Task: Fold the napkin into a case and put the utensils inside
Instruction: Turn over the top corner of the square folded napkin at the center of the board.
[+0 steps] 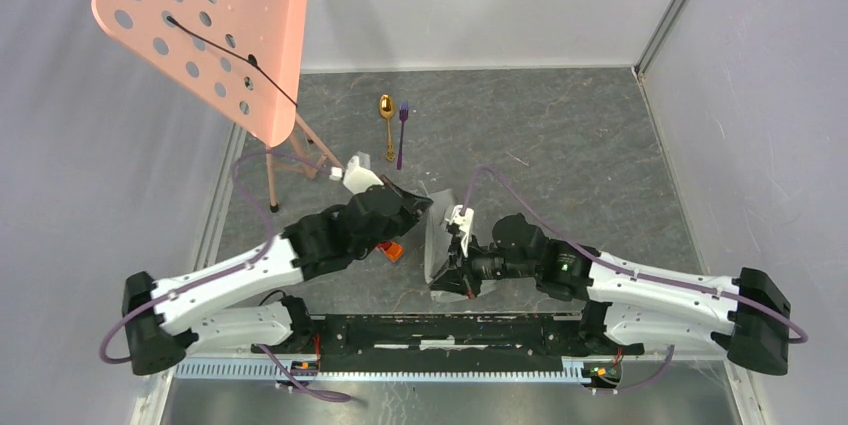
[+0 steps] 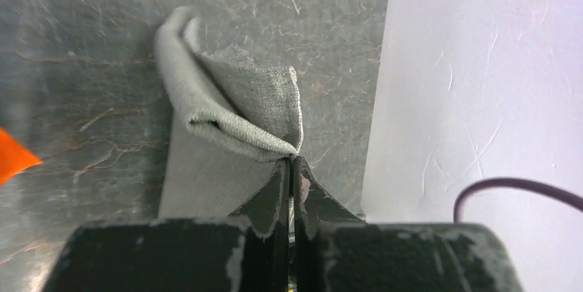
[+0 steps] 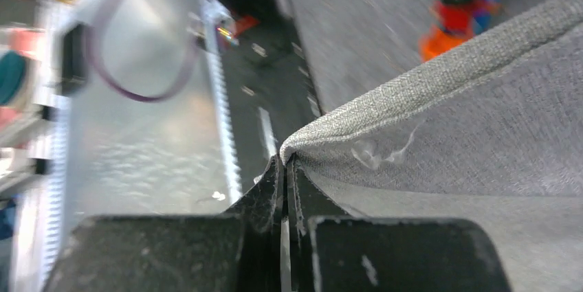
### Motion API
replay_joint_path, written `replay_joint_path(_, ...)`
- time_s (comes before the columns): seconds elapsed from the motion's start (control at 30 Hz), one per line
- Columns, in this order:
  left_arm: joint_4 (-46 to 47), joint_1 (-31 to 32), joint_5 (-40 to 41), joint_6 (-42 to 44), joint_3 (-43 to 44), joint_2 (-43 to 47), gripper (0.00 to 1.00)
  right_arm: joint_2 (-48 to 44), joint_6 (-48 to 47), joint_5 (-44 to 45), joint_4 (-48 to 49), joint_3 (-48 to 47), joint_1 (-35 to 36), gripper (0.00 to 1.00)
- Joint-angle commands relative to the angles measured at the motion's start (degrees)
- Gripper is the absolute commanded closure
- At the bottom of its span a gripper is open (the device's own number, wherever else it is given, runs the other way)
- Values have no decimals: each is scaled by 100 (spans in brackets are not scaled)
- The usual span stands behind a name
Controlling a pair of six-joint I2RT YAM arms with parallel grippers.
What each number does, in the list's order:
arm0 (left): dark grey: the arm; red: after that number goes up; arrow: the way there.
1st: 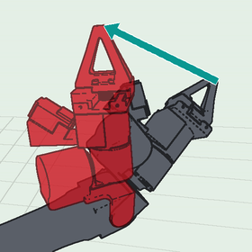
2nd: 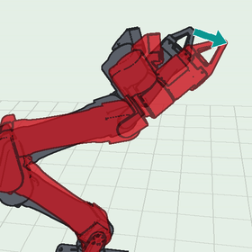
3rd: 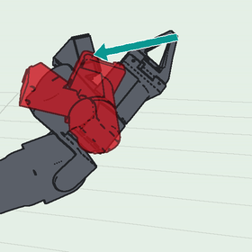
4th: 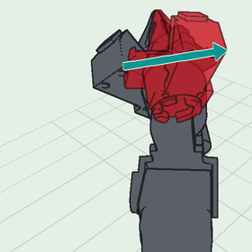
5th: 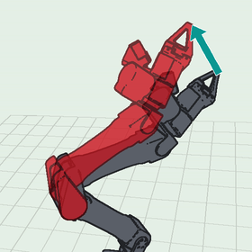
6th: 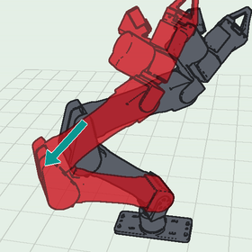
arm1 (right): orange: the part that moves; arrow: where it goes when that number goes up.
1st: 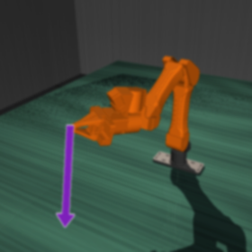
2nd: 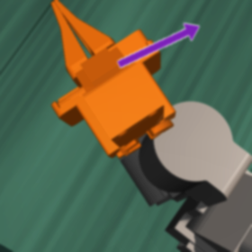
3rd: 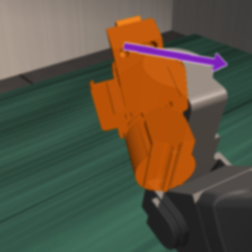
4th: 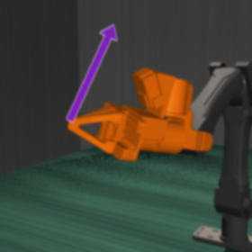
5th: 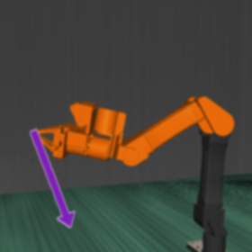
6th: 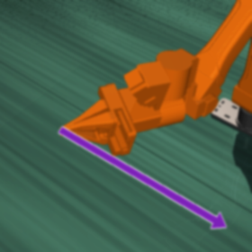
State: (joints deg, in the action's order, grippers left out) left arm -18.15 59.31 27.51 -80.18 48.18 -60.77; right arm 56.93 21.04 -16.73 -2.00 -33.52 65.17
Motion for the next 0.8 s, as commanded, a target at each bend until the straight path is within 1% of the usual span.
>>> replay_joint_path(0.0,-1468,326,1538,755,1131,326,98,-191,996,-1351,1296,-202,157,100)
replay_joint_path(0.07,-1774,419,1718,1084,1843,-139,98,-350,963,-1426,1082,-139,12,100)
replay_joint_path(0.1,-1906,467,1837,1250,2241,-438,98,-433,983,-1636,1081,-60,-169,100)
replay_joint_path(0.17,-2136,462,1958,1445,2976,-1187,98,-644,1085,-2058,1088,339,-780,100)
replay_joint_path(0.3,-2475,398,2438,1855,4405,-3065,98,-723,1266,-3428,1301,1460,-2740,100)
replay_joint_path(0.33,-2441,312,2425,2074,4777,-3583,98,-632,1130,-3714,1261,1710,-3151,100)
replay_joint_path(0.4,-2415,131,2168,2472,5541,-4568,98,-264,525,-4178,786,2035,-3885,100)
replay_joint_path(0.47,-2506,-34,1731,2819,6429,-5534,98,36,15,-4134,392,2260,-4306,100)
replay_joint_path(0.5,-2307,-77,1405,3215,6848,-5870,98,72,-153,-3939,244,2295,-4406,100)
replay_joint_path(0.53,-2224,-87,1336,3483,7180,-6292,98,61,-436,-3689,-251,2263,-4623,100)
replay_joint_path(0.57,-2404,-89,1311,3457,7574,-6629,98,25,-682,-3498,-597,2243,-4837,100)
replay_joint_path(0.6,-2564,-116,1209,3389,7821,-6797,98,-31,-615,-3503,-625,2290,-4985,100)
replay_joint_path(0.63,-2563,-84,1251,3328,7796,-6815,98,-80,-487,-3373,-639,2295,-5006,100)
replay_joint_path(0.67,-2295,-27,1419,3303,7497,-6694,98,-64,-618,-3051,-910,2206,-5029,100)
replay_joint_path(0.7,-1756,-31,1347,3338,6988,-6487,98,-38,-723,-2791,-1119,2127,-5033,100)
replay_joint_path(0.77,-560,-134,698,3556,6039,-6144,98,-66,-590,-2444,-1230,2099,-5073,100)
